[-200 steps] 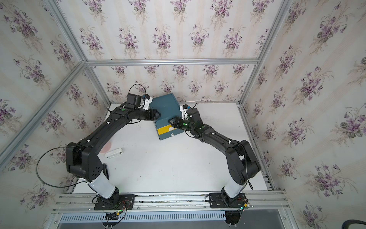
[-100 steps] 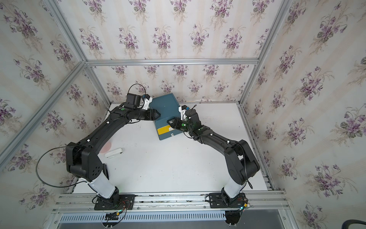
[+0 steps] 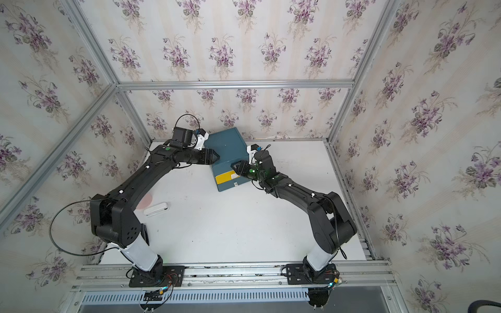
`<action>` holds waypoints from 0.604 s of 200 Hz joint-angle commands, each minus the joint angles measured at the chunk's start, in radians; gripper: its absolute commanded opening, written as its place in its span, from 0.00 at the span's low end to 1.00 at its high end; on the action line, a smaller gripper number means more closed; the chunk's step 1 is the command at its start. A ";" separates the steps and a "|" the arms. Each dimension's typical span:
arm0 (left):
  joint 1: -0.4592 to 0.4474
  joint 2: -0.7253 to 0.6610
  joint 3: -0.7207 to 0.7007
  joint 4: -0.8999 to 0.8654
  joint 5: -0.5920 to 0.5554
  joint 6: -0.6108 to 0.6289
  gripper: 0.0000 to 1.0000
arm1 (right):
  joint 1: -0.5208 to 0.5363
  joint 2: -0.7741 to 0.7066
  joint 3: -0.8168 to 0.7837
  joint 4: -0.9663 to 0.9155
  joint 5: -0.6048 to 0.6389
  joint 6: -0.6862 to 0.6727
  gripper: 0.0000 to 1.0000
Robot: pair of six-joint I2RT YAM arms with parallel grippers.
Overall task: Take the seed bags out of the drawer
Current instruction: Open the drawer in the storage box.
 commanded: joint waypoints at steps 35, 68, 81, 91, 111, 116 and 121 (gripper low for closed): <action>0.001 0.007 0.001 -0.059 0.002 0.024 0.77 | 0.000 0.014 0.015 0.019 0.013 0.018 0.12; 0.002 0.005 0.002 -0.060 0.008 0.024 0.77 | 0.000 -0.012 -0.011 0.013 0.004 0.021 0.00; 0.001 0.000 0.004 -0.062 0.008 0.024 0.77 | -0.001 -0.025 -0.025 0.011 -0.009 0.020 0.00; 0.002 -0.006 0.005 -0.063 0.008 0.024 0.77 | 0.003 -0.038 -0.036 0.006 -0.020 0.019 0.00; 0.002 -0.018 0.001 -0.065 0.011 0.023 0.77 | 0.012 -0.067 -0.057 -0.013 -0.031 0.010 0.00; 0.001 -0.019 0.000 -0.066 0.011 0.023 0.77 | 0.014 -0.072 -0.063 -0.020 -0.032 0.006 0.00; 0.001 -0.021 -0.001 -0.066 0.012 0.023 0.77 | 0.016 -0.080 -0.068 -0.026 -0.038 0.003 0.00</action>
